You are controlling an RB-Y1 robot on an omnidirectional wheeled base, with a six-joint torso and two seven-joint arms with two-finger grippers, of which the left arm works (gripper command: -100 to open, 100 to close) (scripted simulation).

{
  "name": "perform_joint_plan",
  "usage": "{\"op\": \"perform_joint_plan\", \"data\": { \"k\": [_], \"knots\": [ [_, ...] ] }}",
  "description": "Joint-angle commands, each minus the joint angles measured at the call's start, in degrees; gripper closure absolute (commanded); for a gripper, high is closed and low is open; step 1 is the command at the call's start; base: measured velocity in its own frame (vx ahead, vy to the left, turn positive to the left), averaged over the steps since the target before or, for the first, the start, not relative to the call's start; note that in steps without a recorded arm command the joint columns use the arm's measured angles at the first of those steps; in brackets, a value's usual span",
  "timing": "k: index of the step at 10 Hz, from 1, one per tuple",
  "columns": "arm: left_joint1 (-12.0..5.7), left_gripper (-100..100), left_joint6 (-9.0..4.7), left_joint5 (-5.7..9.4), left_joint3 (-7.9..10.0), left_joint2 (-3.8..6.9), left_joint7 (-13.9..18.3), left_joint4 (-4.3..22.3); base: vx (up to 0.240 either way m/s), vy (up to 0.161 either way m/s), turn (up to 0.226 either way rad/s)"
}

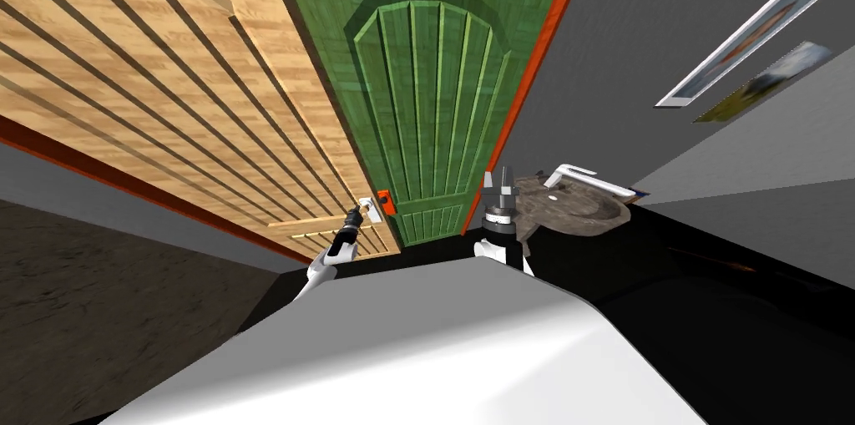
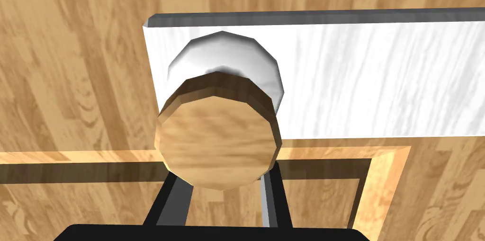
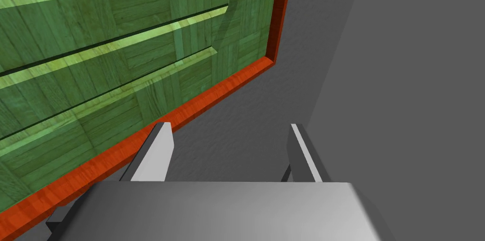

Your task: Pull the door open

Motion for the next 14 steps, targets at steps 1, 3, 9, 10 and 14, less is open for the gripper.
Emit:
{"op": "perform_joint_plan", "data": {
  "k": [1,3,9,10,14],
  "knots": [
    [0.31,100,-0.11,0.09,0.30,0.65,0.22,0.92,-0.135,0.101,0.085],
    [0.70,-100,0.14,0.06,-0.42,0.89,0.75,-0.23,-0.174,0.070,-0.009],
    [0.84,-100,0.35,-0.19,-2.90,0.73,2.01,-2.42,-0.185,-0.053,-0.038],
    [1.85,-100,0.18,0.03,-1.42,1.60,1.74,-1.18,-0.010,0.059,0.166],
    [2.40,-100,0.01,0.20,0.14,2.11,1.17,0.11,0.061,0.099,0.071]
  ]
}}
